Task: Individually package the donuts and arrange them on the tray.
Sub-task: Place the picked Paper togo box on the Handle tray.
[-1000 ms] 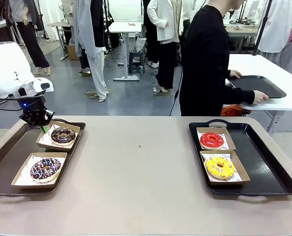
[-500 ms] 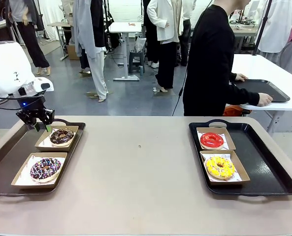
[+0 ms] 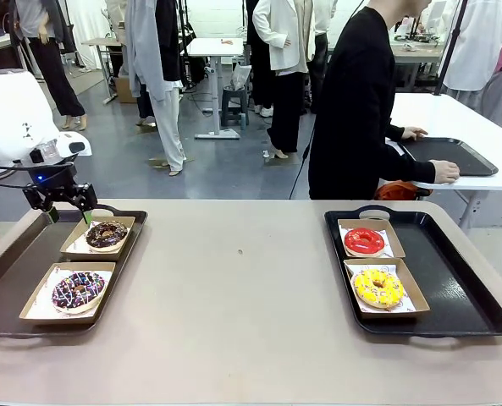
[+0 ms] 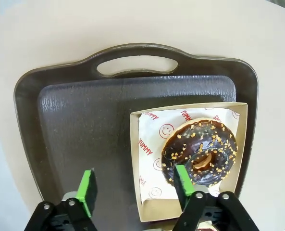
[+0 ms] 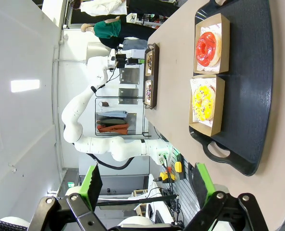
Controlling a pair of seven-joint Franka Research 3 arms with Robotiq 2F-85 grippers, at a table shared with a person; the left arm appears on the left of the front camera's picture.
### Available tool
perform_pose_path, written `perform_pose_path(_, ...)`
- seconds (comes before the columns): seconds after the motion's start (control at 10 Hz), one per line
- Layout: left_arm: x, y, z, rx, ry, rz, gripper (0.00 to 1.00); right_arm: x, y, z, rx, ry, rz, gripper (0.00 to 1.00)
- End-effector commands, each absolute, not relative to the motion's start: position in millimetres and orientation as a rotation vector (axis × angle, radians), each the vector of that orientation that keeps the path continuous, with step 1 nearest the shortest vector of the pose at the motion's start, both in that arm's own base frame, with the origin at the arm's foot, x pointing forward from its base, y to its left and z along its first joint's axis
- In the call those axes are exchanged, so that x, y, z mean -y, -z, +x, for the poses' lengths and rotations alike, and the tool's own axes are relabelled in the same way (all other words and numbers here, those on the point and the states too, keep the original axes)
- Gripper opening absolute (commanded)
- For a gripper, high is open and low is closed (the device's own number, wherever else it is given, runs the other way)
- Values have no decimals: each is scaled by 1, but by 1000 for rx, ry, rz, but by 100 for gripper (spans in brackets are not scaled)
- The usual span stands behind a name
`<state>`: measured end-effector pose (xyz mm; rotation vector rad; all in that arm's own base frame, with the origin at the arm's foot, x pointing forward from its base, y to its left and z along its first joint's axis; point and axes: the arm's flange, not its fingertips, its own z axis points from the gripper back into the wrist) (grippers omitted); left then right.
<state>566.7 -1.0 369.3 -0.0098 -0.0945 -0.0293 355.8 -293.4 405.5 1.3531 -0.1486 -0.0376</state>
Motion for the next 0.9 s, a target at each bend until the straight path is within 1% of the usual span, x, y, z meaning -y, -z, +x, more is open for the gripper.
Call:
perform_pose_path(0.0, -5, -374, 563, 89, 27, -19, 100, 292, -408, 357, 147, 46, 1348, 100)
perform_pose_path(0.4, -11, -383, 553, 69, 20, -67, 100, 292, -408, 357, 147, 46, 1348, 100)
perform_pose_path(0.5, -3, -374, 564, 83, 15, -25, 100, 292, -408, 357, 147, 46, 1348, 100)
perform_pose_path(0.8, -3, -374, 564, 83, 15, -25, 100, 292, -408, 357, 147, 46, 1348, 100)
